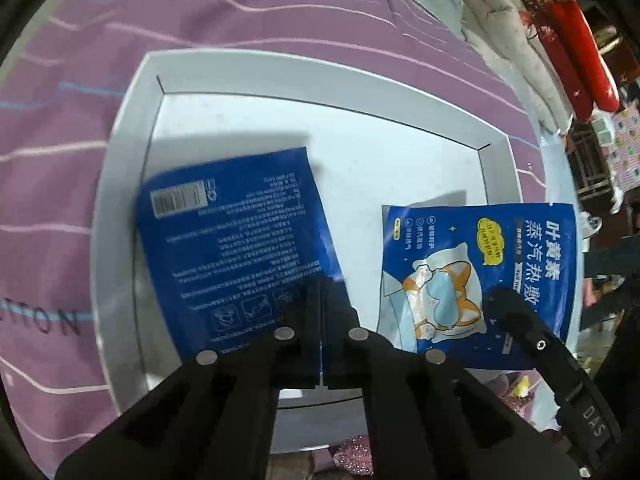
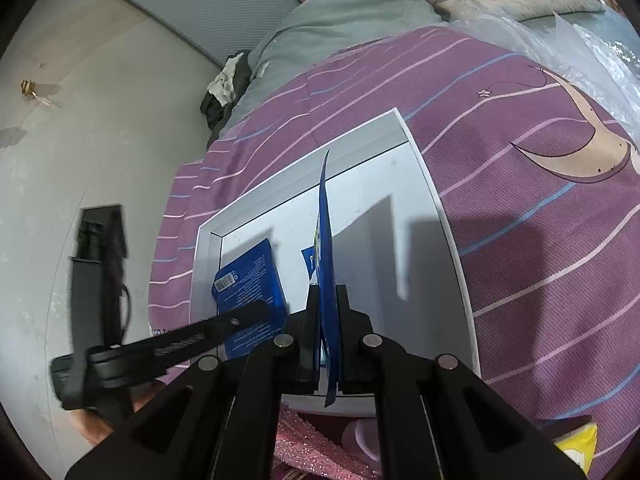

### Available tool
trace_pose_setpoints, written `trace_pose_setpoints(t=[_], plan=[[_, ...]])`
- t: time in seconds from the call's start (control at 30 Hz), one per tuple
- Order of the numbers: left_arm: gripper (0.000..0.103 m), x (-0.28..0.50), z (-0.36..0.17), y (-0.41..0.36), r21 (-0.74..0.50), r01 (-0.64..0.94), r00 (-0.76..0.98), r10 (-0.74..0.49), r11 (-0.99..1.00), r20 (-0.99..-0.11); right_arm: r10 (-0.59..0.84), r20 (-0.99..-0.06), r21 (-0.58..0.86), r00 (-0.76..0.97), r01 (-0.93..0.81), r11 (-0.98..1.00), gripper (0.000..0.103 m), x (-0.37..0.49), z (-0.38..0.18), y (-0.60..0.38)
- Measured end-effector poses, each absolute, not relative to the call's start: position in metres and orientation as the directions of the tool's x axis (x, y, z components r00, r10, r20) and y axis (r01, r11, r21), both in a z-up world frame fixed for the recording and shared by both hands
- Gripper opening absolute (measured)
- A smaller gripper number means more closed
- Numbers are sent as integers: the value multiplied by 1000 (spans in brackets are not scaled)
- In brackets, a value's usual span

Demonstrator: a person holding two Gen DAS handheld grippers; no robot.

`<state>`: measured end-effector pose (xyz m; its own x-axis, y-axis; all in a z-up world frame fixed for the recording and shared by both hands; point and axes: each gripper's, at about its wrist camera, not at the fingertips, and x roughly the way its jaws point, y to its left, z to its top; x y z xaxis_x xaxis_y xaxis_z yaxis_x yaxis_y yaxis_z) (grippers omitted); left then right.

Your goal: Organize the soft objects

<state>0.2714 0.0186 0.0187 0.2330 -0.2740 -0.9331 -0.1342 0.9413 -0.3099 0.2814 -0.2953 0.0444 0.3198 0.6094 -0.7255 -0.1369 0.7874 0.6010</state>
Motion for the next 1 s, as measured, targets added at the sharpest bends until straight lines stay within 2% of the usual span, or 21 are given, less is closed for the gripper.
trace_pose_setpoints(t=[0.1,0.4,0.6,0.77,1.0], plan=[[1,268,19,18,-309,-106,205,-283,945,-937,606,-729,597,317,-136,790,4,282,44,-294],[1,250,21,17,-175,-47,151,-166,983,-974,605,-748,583,274,-166,796,4,283,42,-283],[1,245,25,17,-171,-19,153,-166,985,-974,636,-739,610,223,-180,772,4,283,35,-275],[1,236,39,28,-211,-55,220,-195,976,-956,650,-734,639,198,-125,759,4,285,25,-278],[1,235,42,40,-200,-108,263,-166,974,-950,665,-729,657,162,-104,746,7,284,17,-274]])
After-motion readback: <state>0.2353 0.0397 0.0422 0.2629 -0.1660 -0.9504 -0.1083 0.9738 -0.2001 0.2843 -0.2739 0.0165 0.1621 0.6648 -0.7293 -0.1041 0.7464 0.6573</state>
